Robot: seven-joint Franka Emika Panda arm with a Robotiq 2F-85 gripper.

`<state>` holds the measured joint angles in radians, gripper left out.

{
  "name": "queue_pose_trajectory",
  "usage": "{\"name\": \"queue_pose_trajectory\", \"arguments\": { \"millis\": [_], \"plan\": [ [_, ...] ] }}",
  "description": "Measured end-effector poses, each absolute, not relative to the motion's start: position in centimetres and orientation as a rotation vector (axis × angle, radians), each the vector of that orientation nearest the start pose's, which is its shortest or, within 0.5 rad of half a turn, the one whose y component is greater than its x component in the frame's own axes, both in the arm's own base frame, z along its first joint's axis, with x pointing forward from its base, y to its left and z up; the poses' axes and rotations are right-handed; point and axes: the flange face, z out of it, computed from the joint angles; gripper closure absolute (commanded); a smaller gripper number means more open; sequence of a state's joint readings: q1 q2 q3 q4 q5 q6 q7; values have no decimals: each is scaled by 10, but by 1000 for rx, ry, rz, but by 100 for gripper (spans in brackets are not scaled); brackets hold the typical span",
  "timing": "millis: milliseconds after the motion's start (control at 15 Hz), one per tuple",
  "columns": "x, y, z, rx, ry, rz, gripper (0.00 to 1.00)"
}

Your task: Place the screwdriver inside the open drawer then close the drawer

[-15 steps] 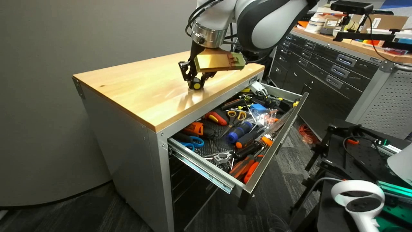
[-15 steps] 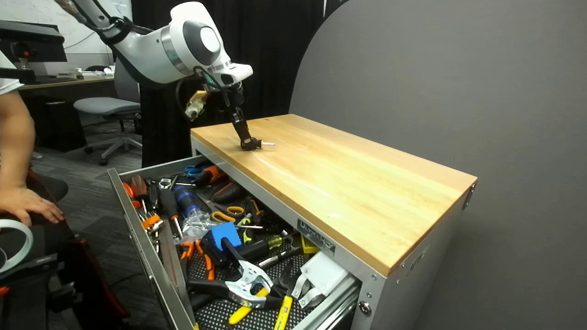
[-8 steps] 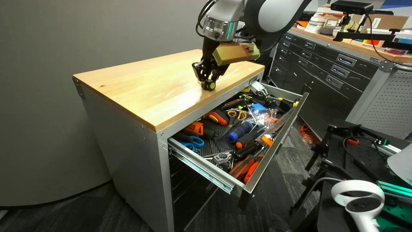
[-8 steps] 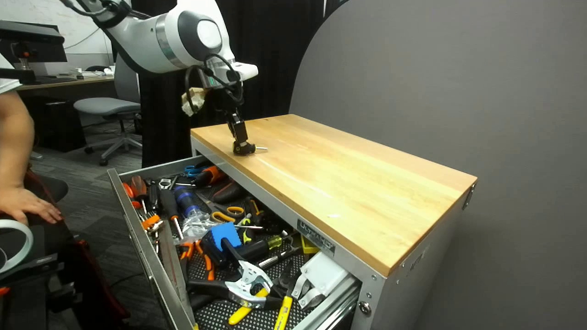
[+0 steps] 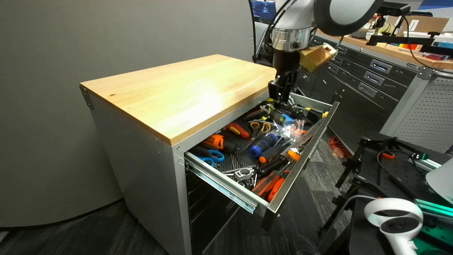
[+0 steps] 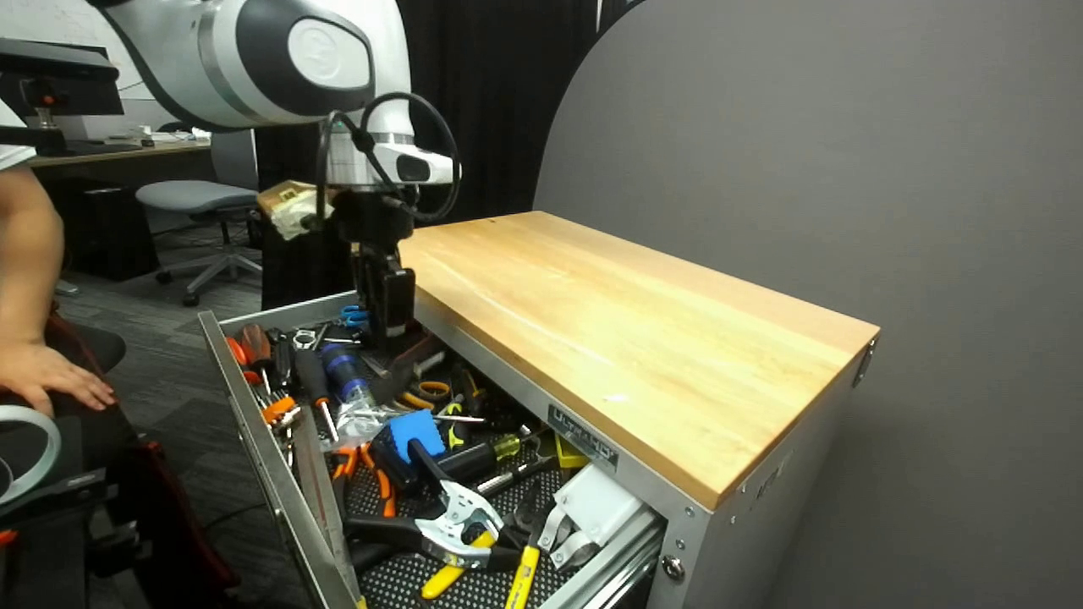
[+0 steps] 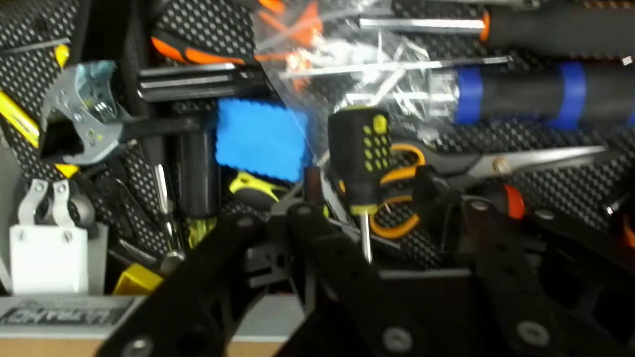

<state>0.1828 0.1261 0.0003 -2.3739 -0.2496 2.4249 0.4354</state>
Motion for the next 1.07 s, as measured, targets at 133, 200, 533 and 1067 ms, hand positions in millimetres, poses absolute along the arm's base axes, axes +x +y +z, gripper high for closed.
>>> {"name": "queue_pose_trajectory", "arguments": {
  "millis": [133, 200, 533, 1067],
  "plan": [
    [463, 69, 248, -3303, 25, 151, 1],
    [451, 59, 240, -3286, 5, 209, 0],
    [397, 23, 219, -3229, 30, 530, 0],
    [378, 46, 178, -3232, 6, 601, 73]
  ]
}}
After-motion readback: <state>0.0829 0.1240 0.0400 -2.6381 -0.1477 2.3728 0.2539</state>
